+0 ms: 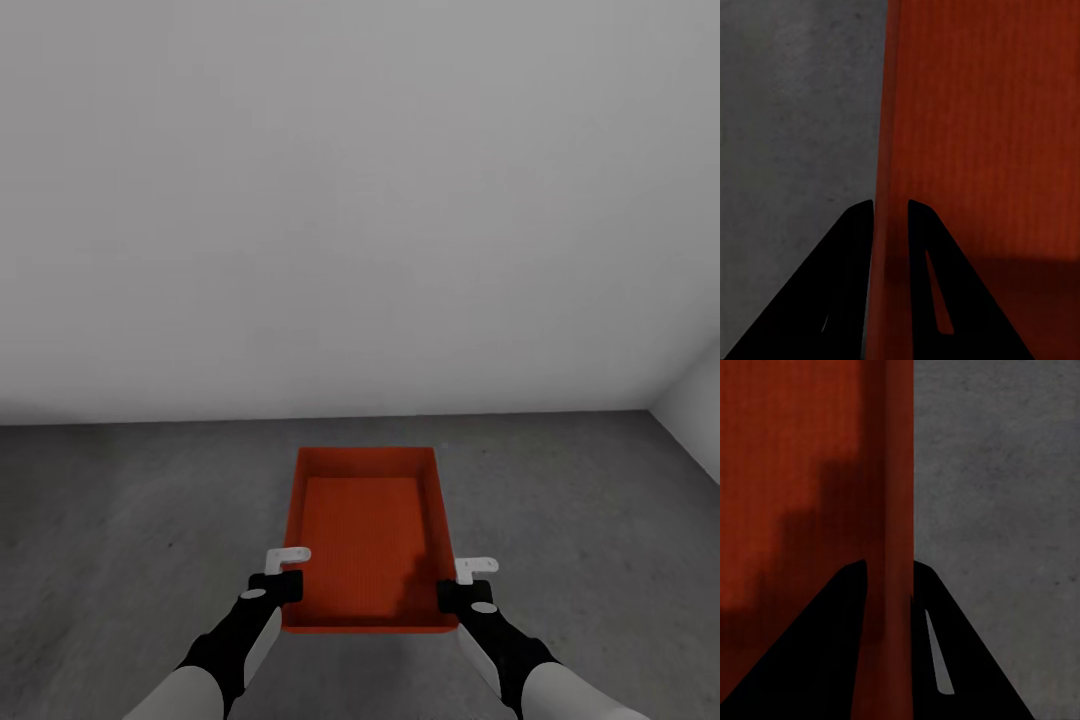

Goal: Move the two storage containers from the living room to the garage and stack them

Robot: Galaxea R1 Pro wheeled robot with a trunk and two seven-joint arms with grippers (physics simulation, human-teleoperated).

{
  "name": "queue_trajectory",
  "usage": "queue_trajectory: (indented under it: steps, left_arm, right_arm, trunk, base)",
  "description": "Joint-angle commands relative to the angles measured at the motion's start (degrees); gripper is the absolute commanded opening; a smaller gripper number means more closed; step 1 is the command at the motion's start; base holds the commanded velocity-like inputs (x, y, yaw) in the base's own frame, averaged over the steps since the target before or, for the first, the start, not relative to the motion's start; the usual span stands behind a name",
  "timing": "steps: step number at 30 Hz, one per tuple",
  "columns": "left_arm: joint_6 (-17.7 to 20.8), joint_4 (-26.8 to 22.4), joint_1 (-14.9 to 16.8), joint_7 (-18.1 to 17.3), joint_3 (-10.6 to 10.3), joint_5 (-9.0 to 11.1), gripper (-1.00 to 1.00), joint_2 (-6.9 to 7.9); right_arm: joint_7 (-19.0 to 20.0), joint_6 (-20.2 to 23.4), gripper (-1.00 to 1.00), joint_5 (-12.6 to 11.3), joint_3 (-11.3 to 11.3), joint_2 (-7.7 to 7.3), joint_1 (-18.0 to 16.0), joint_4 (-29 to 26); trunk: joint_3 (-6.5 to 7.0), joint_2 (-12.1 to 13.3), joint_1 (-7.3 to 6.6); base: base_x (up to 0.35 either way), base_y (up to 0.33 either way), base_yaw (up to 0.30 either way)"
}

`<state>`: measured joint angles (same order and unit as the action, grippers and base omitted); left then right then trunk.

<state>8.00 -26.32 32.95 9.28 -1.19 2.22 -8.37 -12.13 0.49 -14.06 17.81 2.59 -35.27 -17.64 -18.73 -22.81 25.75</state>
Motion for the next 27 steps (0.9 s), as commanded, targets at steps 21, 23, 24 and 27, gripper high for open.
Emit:
queue_trajectory:
  steps: [21, 23, 24, 27]
  left_arm:
    - [0.44, -0.39, 0.01, 4.17, 1.61, -0.64, -1.0, 0.29]
    - [0.44, -0.46, 0.01, 4.17, 1.57, -0.64, -1.0, 0.29]
    - [0.42, -0.48, 0.01, 4.17, 1.56, -0.64, -1.0, 0.29]
    - [0.4, -0.56, 0.01, 4.17, 1.53, -0.64, -1.0, 0.29]
  right_arm:
    - [0.08, 0.04, -1.0, -0.79, -0.67, -0.04, -0.06, -0.2]
    - [0.09, 0.04, -1.0, -0.79, -0.67, -0.04, -0.06, -0.2]
    - [0.09, 0.04, -1.0, -0.79, -0.67, -0.04, -0.06, -0.2]
    - [0.09, 0.04, -1.0, -0.79, -0.67, -0.04, -0.06, -0.2]
  trunk:
    - [-0.09, -0.11, 0.03]
    - [-0.09, -0.11, 0.03]
    - [-0.09, -0.11, 0.03]
    - [-0.09, -0.11, 0.03]
  base:
    - [0.0, 0.0, 0.055]
    - [0.0, 0.0, 0.052]
    - [0.0, 0.0, 0.032]
    - [0.0, 0.0, 0.012]
